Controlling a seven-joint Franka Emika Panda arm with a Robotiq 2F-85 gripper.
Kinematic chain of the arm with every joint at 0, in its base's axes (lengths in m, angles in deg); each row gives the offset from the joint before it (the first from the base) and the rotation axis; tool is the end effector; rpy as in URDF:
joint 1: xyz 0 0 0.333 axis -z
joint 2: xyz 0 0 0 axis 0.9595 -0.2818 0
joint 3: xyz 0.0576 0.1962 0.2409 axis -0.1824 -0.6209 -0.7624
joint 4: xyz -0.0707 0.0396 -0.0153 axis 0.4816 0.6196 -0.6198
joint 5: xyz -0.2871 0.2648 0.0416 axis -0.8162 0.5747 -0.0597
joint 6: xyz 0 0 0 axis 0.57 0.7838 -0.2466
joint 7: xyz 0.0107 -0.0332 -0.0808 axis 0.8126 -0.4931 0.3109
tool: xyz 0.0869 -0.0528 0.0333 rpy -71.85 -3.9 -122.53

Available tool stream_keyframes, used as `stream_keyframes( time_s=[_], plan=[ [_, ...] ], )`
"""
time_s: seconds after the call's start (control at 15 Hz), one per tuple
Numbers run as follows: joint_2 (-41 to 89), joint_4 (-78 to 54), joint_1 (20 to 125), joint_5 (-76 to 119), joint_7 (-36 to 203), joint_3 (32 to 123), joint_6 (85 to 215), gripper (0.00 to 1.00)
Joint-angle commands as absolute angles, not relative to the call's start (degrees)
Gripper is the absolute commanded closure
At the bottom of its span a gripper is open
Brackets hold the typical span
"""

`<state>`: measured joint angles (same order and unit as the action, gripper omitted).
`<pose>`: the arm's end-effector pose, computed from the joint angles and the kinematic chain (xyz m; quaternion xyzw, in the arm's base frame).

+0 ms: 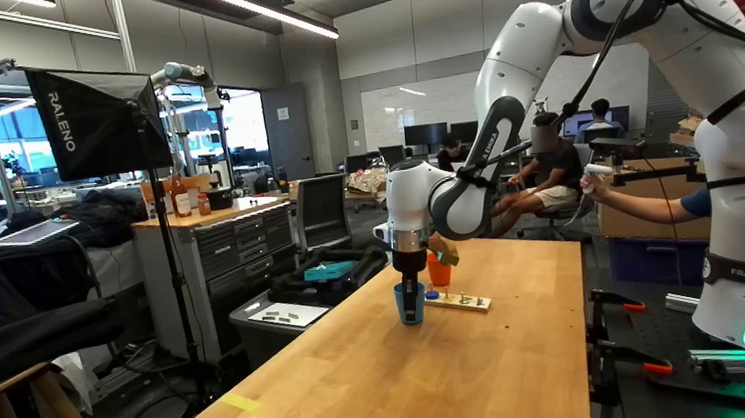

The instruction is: Put the blue cup in the orange cup

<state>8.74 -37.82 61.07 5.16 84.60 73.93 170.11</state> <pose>0.5790 0.1338 0.1674 0.9754 0.2014 0.0531 0.0716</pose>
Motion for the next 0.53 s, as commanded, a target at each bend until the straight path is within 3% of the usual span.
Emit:
stream_keyframes(
  time_s=[0.0, 0.27, 0.47],
  plan=[
    [7.3, -35.9, 60.1, 5.0, 85.2, 75.3, 171.7, 0.73],
    [7.1, -34.1, 60.7, 5.2, 84.2, 75.6, 171.0, 1.00],
    [7.3, -33.3, 60.8, 5.0, 84.0, 76.0, 171.2, 1.00]
  ],
)
